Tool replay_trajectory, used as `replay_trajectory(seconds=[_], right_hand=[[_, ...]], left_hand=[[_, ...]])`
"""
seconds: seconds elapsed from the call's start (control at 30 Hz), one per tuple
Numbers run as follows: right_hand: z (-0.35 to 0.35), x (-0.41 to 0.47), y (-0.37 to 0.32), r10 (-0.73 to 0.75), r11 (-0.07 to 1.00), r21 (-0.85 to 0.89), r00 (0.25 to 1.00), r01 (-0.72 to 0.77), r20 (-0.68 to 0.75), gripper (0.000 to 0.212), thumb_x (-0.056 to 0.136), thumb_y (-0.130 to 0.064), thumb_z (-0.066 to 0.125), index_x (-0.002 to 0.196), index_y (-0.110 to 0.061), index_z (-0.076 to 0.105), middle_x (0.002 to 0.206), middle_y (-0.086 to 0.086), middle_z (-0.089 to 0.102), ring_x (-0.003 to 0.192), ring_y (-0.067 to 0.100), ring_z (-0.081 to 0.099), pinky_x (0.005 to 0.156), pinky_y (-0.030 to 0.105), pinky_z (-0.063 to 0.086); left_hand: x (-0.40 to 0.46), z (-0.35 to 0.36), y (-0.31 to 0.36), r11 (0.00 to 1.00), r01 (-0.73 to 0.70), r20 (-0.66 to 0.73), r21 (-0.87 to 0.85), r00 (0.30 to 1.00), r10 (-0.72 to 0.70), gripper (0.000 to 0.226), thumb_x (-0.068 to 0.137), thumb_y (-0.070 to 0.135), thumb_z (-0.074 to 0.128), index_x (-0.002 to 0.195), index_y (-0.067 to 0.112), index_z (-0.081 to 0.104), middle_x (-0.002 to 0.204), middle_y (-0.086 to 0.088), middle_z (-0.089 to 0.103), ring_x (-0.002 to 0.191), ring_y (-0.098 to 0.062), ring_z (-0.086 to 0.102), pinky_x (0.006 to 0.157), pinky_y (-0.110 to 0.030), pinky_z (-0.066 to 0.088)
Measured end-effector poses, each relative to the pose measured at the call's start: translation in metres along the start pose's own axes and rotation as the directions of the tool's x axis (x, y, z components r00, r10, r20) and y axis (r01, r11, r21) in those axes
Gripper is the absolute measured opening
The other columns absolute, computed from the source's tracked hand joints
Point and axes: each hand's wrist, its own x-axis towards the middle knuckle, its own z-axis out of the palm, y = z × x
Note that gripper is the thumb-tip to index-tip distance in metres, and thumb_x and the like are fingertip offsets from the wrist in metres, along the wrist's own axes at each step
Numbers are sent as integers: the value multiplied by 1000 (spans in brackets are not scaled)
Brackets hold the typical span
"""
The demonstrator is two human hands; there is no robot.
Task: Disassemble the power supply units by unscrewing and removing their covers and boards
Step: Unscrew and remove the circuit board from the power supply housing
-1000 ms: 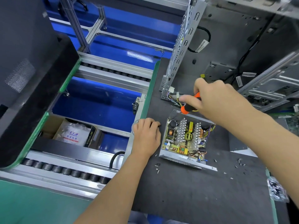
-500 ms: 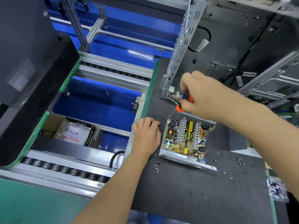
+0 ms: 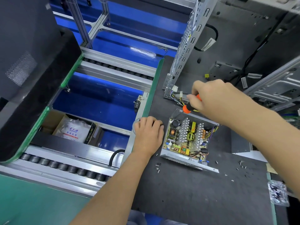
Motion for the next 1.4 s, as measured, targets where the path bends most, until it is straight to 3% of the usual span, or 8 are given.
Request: replay_trajectory(seconds=[0.2,0.37,0.6,0.7,0.87,1.07,1.23,1.4], right_hand=[[-9,5,6,-17,967,252,973,-43,230,25,93,-44,59,108,-30,45,99,-2,40,103,30,45,83,40,41],[-5,-1,5,56,989,-143,991,-38,123,53,94,-67,25,104,-19,45,69,6,34,80,38,57,62,38,41],[-4,3,8,-125,950,301,986,87,113,31,86,-25,72,104,-29,47,102,-2,44,95,28,44,84,43,43],[-6,3,7,-56,912,410,985,-15,162,43,79,-48,75,108,-35,46,103,-8,45,100,25,42,87,42,42],[-4,-4,-2,-31,971,-237,999,34,15,25,101,-52,36,113,-32,26,72,4,35,67,34,46,53,34,35],[-9,2,4,-77,917,400,985,9,154,32,86,-47,63,105,-30,44,93,-5,49,92,27,49,75,37,39],[-5,-4,3,58,995,-81,998,-58,-4,58,89,-71,20,98,-17,40,66,5,37,64,31,40,58,37,36],[-8,-2,9,-67,963,267,993,38,101,36,90,-52,53,110,-25,39,93,4,52,83,30,53,74,41,46]], left_hand=[[0,1,0,1000,3,3,13,1000,-3,13,94,24,59,98,17,70,98,-3,61,91,-29,55,74,-47,44],[0,2,-1,1000,0,-4,7,1000,0,13,93,24,59,98,18,69,98,-3,61,90,-28,54,74,-47,44],[0,4,-3,1000,-2,-13,3,1000,2,23,95,29,48,97,19,69,96,-1,60,90,-25,52,75,-43,40],[0,4,-3,1000,8,-14,-6,1000,-8,27,95,31,45,96,20,69,96,0,59,90,-25,51,75,-42,38],[1,5,-3,1000,16,-1,-2,1000,-16,27,95,31,44,96,20,69,97,0,59,90,-25,51,75,-43,39],[0,7,-4,1000,13,-12,8,1000,-13,25,95,31,46,96,20,68,97,0,58,90,-24,49,76,-41,36],[0,8,-4,1000,3,-24,14,1000,-3,22,94,30,48,96,20,68,96,0,59,89,-25,50,76,-42,36],[1,8,-3,1000,9,-18,23,1000,-8,23,94,30,47,95,20,68,96,0,59,90,-26,51,76,-43,37]])
